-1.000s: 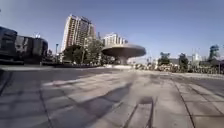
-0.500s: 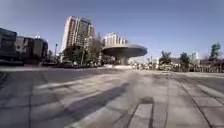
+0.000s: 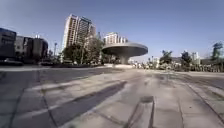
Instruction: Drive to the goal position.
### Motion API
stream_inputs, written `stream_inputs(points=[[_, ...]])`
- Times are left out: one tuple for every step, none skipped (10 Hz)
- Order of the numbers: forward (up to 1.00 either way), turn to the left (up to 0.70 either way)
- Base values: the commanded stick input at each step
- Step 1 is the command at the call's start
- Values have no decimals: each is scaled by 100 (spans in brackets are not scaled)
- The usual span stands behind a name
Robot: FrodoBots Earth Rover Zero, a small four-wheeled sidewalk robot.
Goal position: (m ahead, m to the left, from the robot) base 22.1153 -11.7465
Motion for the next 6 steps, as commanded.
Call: stream_inputs(points=[[70,-2],[70,-2],[70,-2],[70,-2],[70,-2],[70,-2]])
